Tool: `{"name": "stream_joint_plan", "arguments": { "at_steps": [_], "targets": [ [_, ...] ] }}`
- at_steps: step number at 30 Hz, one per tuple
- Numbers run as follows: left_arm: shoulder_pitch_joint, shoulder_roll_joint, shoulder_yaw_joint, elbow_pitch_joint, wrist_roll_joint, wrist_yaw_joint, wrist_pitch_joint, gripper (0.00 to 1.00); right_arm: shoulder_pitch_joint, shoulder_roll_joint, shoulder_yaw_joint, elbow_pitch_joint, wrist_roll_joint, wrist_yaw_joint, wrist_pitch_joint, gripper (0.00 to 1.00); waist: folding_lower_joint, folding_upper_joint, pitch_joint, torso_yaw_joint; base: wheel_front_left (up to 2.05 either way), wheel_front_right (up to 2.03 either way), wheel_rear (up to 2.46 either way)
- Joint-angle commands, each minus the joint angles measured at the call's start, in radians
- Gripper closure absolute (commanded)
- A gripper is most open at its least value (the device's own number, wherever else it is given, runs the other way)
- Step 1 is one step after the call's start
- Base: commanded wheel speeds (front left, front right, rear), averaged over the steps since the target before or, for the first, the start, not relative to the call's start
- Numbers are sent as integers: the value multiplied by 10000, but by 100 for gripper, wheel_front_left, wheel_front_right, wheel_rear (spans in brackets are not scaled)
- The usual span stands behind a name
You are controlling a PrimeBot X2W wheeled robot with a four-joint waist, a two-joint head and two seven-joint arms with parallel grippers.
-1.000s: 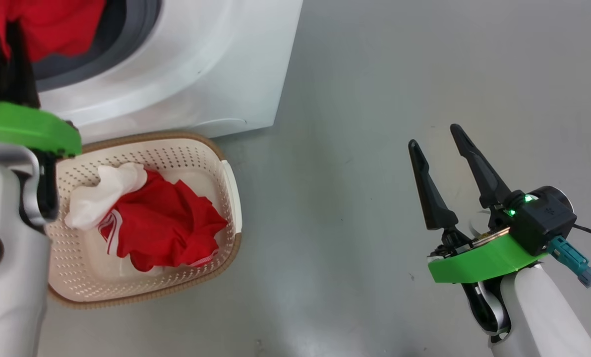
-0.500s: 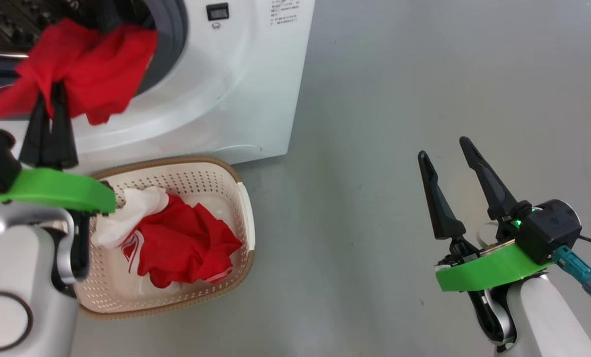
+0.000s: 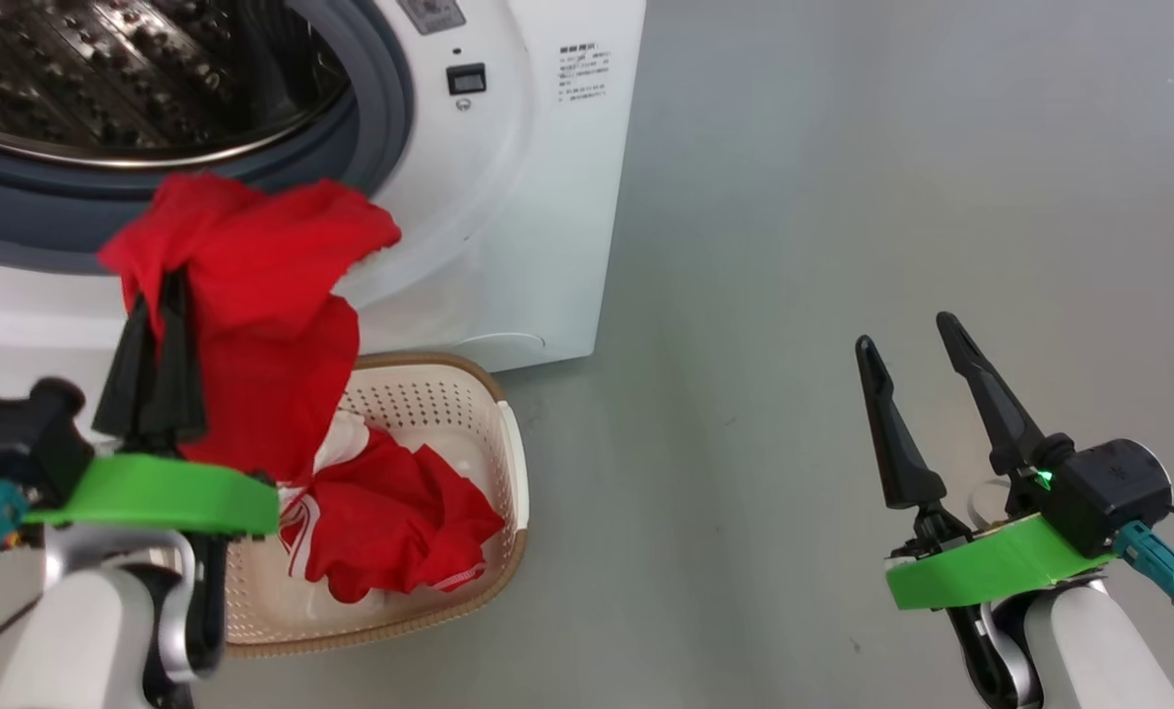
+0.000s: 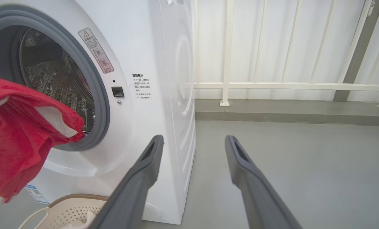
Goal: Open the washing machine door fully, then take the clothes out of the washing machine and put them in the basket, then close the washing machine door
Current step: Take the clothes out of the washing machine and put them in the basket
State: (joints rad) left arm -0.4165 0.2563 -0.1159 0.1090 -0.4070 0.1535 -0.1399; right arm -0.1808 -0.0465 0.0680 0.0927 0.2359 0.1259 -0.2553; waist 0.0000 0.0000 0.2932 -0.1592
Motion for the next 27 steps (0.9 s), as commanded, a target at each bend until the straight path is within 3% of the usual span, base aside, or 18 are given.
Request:
{"name": "stream_joint_plan", "arguments": {
  "at_steps": [1,7,13,27],
  "targets": [
    [209,228,342,-602,-80,129,40,100,118,-37,90,-269,-120,48,-65,0,0,0,-177,85,0,0,0],
    [1005,89,243,-1416,-118,434,351,100,330,-37,27,-309,-144,48,-65,0,0,0,-365,189,0,0,0],
    [1401,-91,104,-1313,-247,496,451,100,346,-37,84,-344,-113,48,-65,0,0,0,-308,224,0,0,0],
    [246,-496,-107,2325,-749,-73,39,100,-3,-37,249,-326,-110,48,-65,0,0,0,516,60,0,0,0]
  ]
}}
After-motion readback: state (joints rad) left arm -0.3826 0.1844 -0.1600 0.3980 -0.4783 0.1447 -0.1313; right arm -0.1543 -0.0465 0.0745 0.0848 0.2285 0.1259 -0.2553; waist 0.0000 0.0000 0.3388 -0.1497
